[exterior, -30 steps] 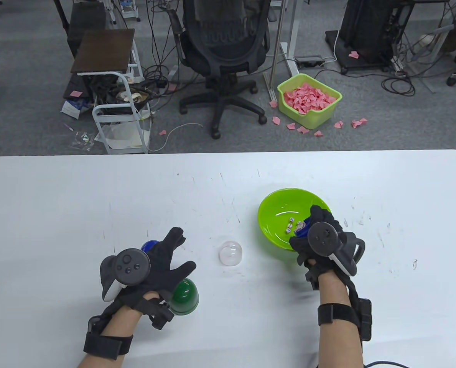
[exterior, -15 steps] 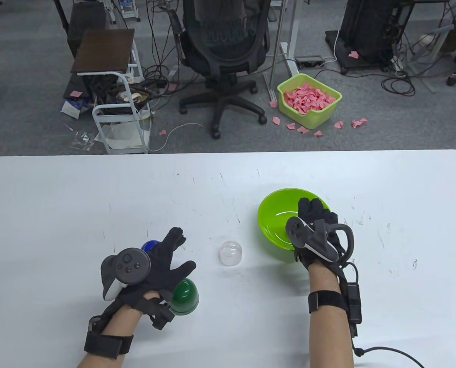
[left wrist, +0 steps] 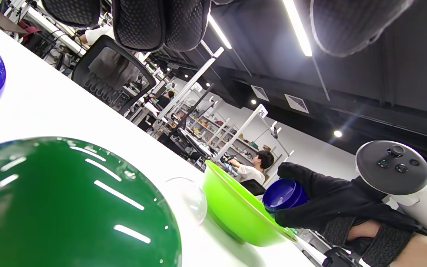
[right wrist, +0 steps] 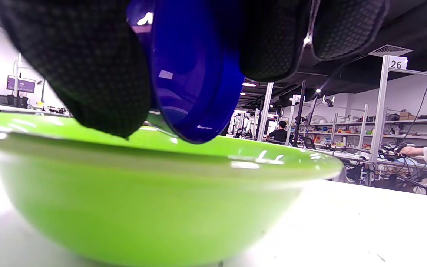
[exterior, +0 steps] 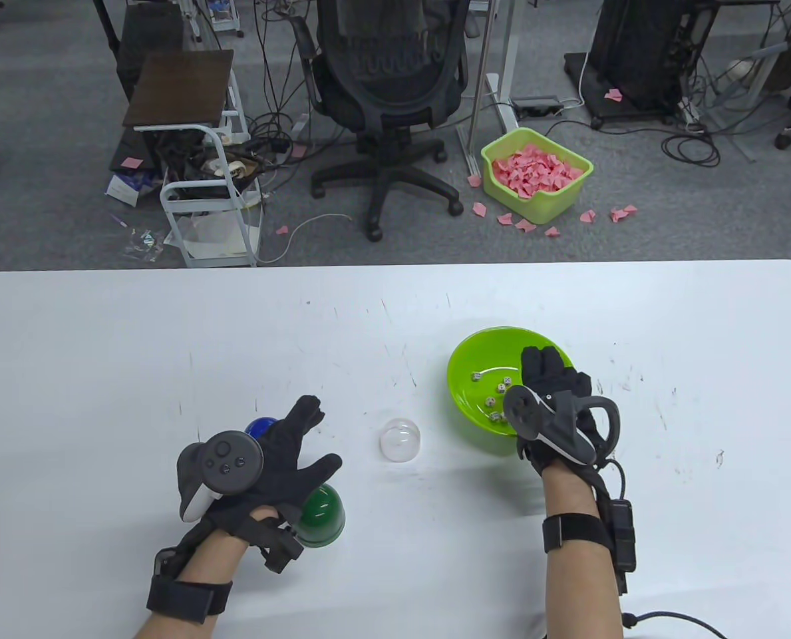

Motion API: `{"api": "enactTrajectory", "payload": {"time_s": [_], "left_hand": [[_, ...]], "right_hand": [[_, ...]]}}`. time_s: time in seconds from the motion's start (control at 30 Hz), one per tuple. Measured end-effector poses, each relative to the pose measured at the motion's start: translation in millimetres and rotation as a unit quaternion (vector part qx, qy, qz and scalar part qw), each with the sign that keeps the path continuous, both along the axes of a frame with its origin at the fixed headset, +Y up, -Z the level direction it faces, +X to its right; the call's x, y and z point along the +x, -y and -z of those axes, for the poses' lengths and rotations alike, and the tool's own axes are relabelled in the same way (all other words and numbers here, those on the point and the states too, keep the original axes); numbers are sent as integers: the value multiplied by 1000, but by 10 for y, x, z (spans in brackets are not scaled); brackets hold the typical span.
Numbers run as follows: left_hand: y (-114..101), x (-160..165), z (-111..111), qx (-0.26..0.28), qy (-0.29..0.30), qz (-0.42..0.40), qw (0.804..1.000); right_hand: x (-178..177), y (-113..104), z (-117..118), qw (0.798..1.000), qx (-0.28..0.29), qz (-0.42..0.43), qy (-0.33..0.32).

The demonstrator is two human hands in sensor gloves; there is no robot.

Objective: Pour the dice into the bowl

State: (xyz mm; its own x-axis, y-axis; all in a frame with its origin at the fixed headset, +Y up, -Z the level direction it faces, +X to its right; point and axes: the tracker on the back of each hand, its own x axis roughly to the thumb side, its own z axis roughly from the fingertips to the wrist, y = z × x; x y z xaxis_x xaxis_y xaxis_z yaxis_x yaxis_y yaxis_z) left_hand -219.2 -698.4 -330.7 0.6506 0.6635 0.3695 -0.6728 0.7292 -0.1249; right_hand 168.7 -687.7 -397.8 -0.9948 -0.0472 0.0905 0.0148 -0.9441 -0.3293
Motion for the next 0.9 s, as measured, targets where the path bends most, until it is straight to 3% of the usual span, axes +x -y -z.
{"api": "enactTrajectory", "payload": {"time_s": [0.2,0.37,0.9], "left_hand": [[2,8,0,-1,3,0,1000],[9,6,1,-2,3,-2,1000],[46,-39,5,-5,-10,14,1000]], "right_hand": [[31,-51,-150,992,25,121,-21],[-27,-75,-320,969,33,239,-55],[-216,54,-672,895,30,420,-146]]}}
